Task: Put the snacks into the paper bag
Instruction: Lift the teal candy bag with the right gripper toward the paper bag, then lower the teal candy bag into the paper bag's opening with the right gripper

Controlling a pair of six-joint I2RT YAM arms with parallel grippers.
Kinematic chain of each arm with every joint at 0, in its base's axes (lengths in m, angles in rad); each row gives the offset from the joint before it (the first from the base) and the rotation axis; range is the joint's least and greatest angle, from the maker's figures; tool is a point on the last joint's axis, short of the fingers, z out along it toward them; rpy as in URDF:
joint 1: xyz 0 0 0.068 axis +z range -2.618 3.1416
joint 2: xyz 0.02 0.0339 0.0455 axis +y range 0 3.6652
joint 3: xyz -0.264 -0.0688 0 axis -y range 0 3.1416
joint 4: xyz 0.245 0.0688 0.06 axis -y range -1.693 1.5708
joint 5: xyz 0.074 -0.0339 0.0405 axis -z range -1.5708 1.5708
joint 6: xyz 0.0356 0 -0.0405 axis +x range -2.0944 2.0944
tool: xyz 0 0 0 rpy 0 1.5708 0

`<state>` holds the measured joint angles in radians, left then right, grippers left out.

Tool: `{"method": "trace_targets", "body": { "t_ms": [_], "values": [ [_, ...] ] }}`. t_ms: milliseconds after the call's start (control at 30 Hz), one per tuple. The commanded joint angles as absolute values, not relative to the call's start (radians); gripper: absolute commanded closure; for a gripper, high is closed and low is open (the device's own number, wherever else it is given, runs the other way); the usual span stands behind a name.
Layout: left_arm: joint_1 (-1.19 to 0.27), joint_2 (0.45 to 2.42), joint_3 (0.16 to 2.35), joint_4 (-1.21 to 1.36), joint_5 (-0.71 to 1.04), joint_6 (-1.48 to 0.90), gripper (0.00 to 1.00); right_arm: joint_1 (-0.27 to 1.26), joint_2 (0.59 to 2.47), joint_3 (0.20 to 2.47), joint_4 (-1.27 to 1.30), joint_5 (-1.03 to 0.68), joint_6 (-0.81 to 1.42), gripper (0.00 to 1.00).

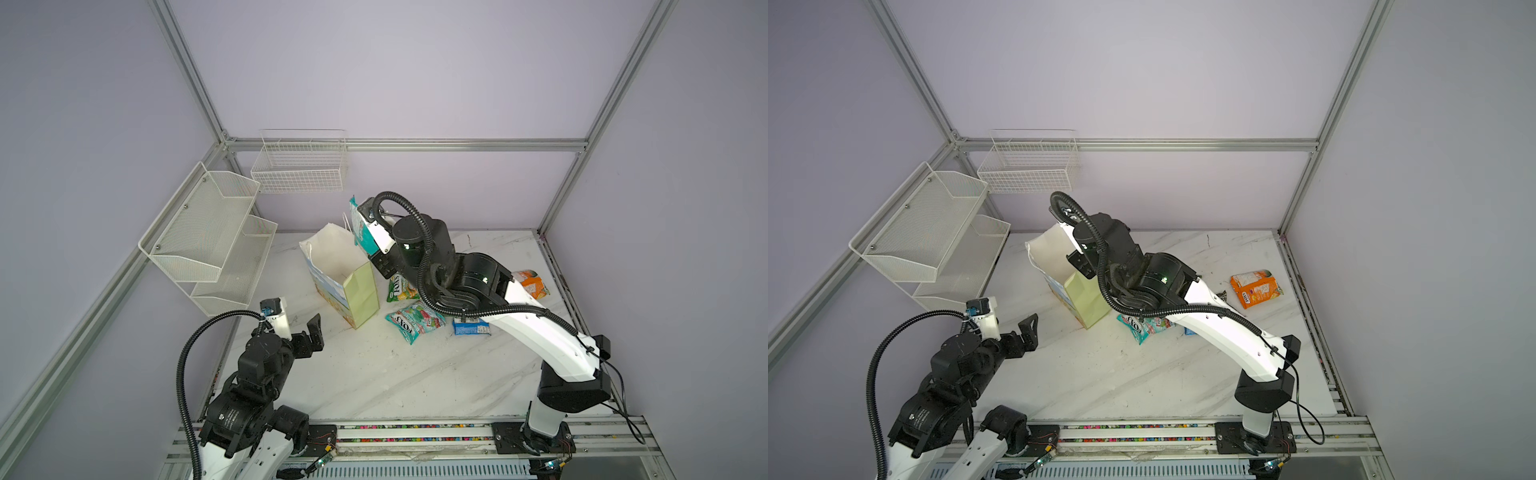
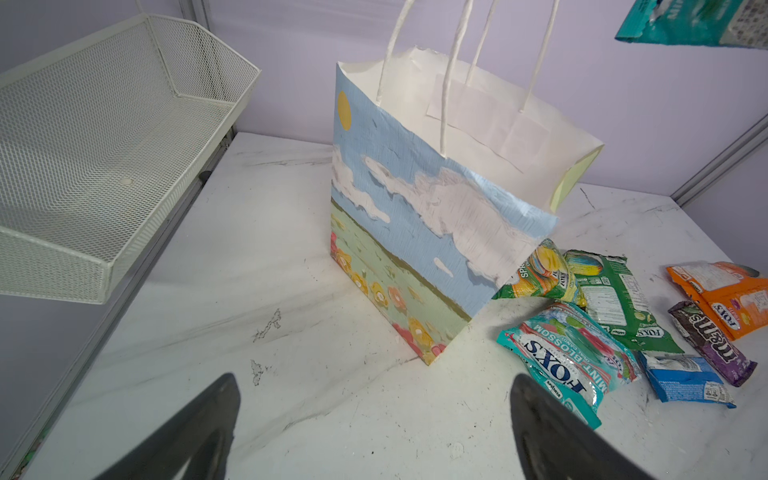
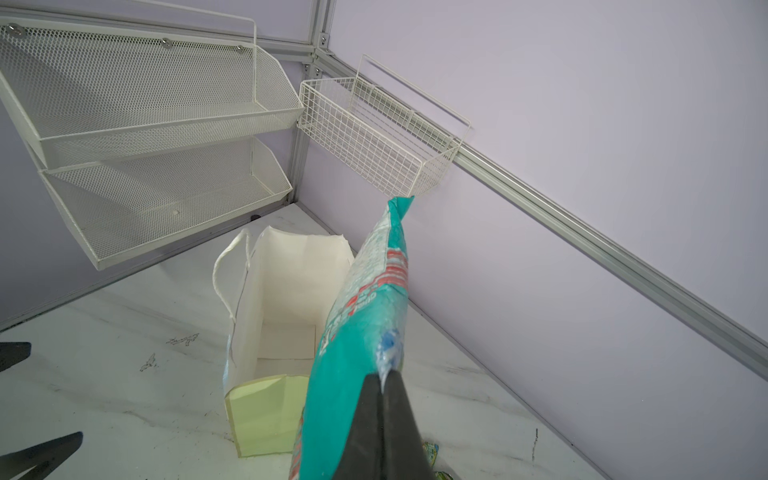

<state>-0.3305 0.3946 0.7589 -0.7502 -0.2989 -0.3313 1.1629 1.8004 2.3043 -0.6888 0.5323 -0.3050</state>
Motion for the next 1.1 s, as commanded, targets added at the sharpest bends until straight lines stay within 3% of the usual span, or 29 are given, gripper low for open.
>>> {"method": "trace_targets", "body": {
  "t_ms": [0, 1067],
  "values": [
    [-0.336, 0.39, 0.75, -0.729, -0.29, -0.337, 0.0, 1.181, 1.824, 2.358, -0.628, 0.568, -0.363, 1.0],
    [-0.335, 0.377, 0.749, -0.729, -0.291, -0.34, 0.0, 1.192, 2.067, 2.517, -0.48, 0.565, -0.465, 1.0]
  ]
}}
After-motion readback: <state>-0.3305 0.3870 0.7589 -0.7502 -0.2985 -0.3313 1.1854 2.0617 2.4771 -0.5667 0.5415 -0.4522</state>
